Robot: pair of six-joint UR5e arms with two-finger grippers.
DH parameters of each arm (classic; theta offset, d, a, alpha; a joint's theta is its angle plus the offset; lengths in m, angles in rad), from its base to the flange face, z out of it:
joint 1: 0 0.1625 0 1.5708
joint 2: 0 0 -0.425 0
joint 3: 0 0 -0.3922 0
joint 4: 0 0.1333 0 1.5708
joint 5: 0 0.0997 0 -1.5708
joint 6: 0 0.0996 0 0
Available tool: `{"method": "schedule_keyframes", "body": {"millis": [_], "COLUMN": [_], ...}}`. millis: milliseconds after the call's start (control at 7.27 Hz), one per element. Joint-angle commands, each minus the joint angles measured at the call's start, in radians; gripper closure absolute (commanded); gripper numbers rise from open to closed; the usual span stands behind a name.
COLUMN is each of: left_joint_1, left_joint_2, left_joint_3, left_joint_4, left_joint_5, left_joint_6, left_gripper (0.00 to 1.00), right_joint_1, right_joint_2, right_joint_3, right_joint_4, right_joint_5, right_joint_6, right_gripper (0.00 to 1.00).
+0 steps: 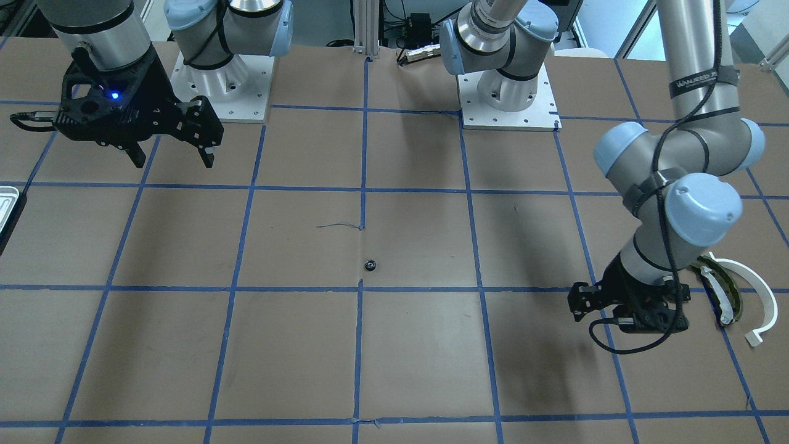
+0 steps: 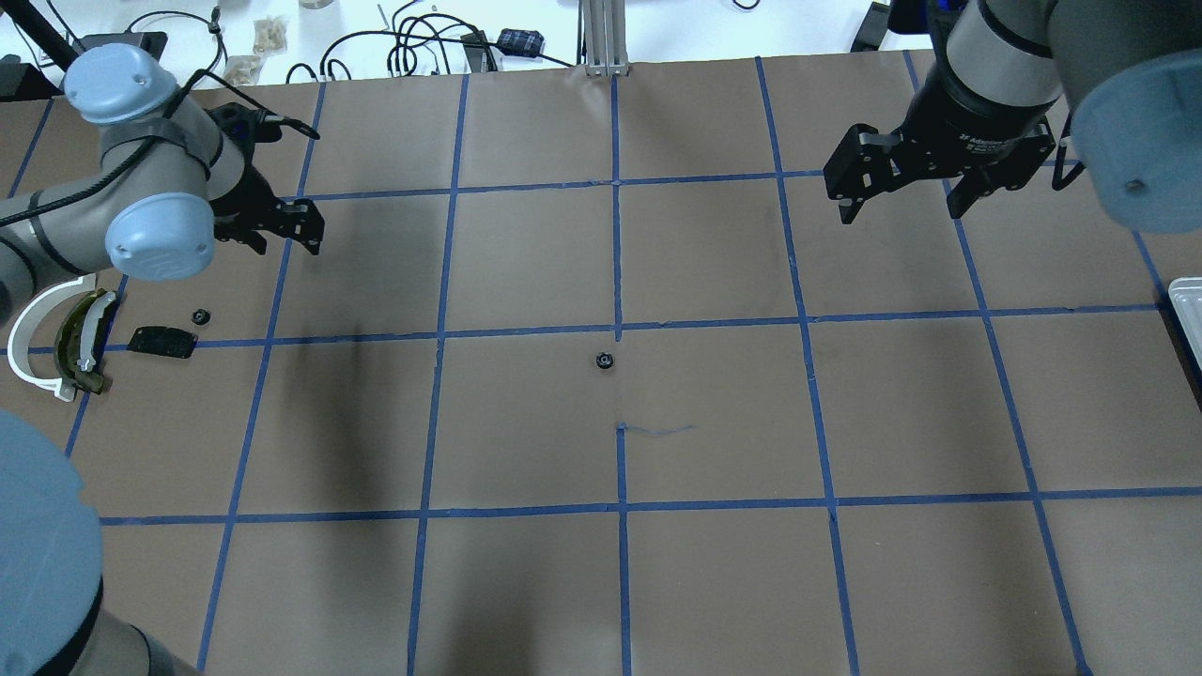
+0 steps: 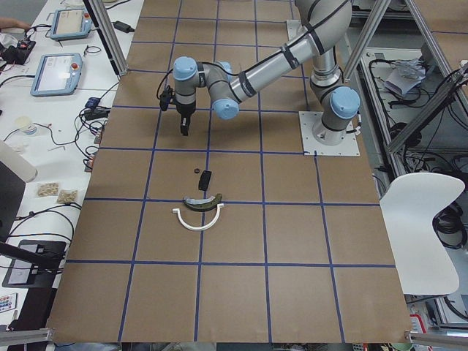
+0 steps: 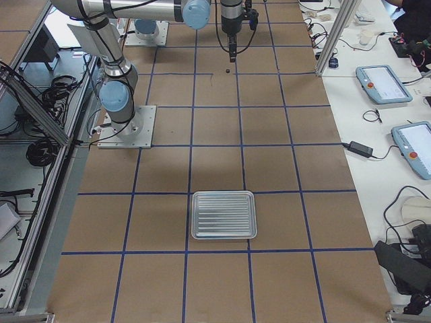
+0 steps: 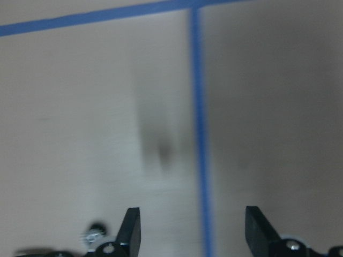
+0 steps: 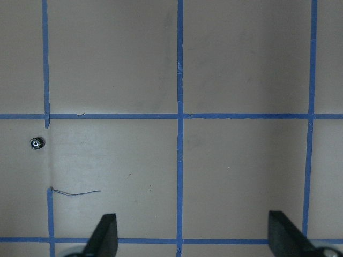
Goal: Place bearing gear from tray to pile
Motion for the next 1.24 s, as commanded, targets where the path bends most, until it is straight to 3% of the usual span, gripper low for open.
{"method": "schedule_keyframes", "body": {"millis": [0, 275, 825, 1101], "left_joint_1": [-0.157, -0.240, -0.530, -0.584], "left_joint_2": [0.000, -0.029, -0.083, -0.084], "left_joint_3": [-0.032, -0.032, -0.041, -0.071], "left_joint_4": [0.017, 0.097, 0.088, 0.077], "left_joint_5": [-0.012, -0.069, -0.063, -0.003], "left_joint_6": [-0.329, -0.456, -0.587, -0.638], "left_gripper": [0.14, 0.00, 0.00, 0.00], "right_joint_1": [0.000, 0.000, 0.000, 0.000], "right_joint_2": [0.001, 0.001, 0.001, 0.001], "right_joint_3": [0.002, 0.002, 0.002, 0.002], "right_joint_4": [0.000, 0.000, 0.000, 0.000], "right_joint_5": [-0.001, -0.001, 0.001, 0.001], "right_joint_6": [0.001, 0.001, 0.001, 0.001], "right_gripper": [0.00, 0.00, 0.00, 0.00]}}
